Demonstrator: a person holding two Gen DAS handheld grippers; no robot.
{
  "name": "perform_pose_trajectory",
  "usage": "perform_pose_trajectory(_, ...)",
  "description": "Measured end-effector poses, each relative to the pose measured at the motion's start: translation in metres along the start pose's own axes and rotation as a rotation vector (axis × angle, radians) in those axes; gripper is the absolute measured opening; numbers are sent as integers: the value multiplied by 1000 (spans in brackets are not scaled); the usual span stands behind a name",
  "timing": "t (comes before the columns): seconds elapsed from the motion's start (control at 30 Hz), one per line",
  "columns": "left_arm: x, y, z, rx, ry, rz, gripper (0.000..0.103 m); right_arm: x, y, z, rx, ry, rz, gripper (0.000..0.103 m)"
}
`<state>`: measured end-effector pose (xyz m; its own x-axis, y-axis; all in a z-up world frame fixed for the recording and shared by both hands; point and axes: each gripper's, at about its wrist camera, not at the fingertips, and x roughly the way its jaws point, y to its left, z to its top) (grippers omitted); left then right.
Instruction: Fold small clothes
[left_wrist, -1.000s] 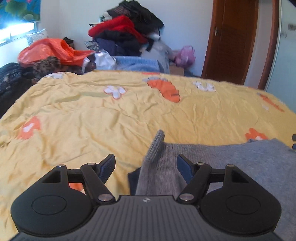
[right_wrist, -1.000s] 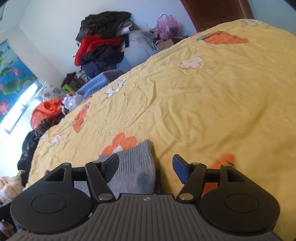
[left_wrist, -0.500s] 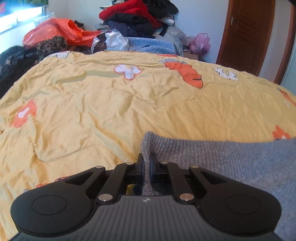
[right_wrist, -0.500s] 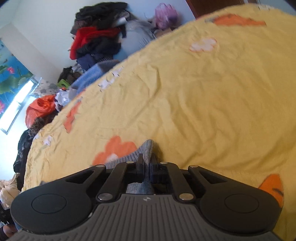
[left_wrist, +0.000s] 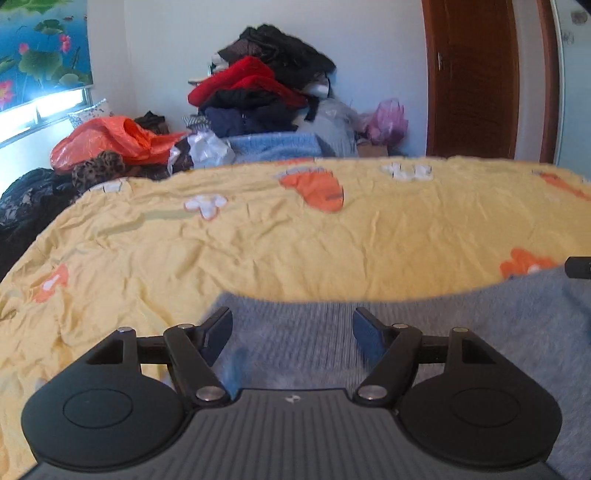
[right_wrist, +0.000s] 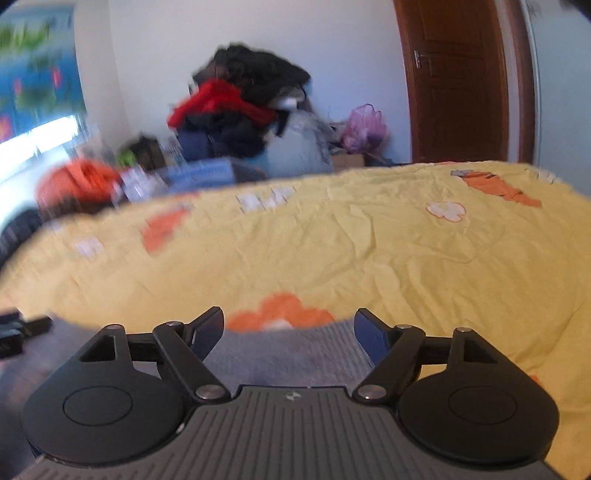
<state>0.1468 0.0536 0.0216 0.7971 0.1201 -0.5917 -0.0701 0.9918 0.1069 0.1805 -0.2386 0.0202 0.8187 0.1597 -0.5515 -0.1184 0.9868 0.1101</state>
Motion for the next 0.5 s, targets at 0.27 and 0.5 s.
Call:
perform_pose_trajectory(0.27,18,28,-13,-103,48,-21,79,27,-32,-13,42,106,-66,96)
perform_pose_trajectory(0.5,-36,21,-20,-51,-18,22,78,-12,-14,-12,26,96,-82,88)
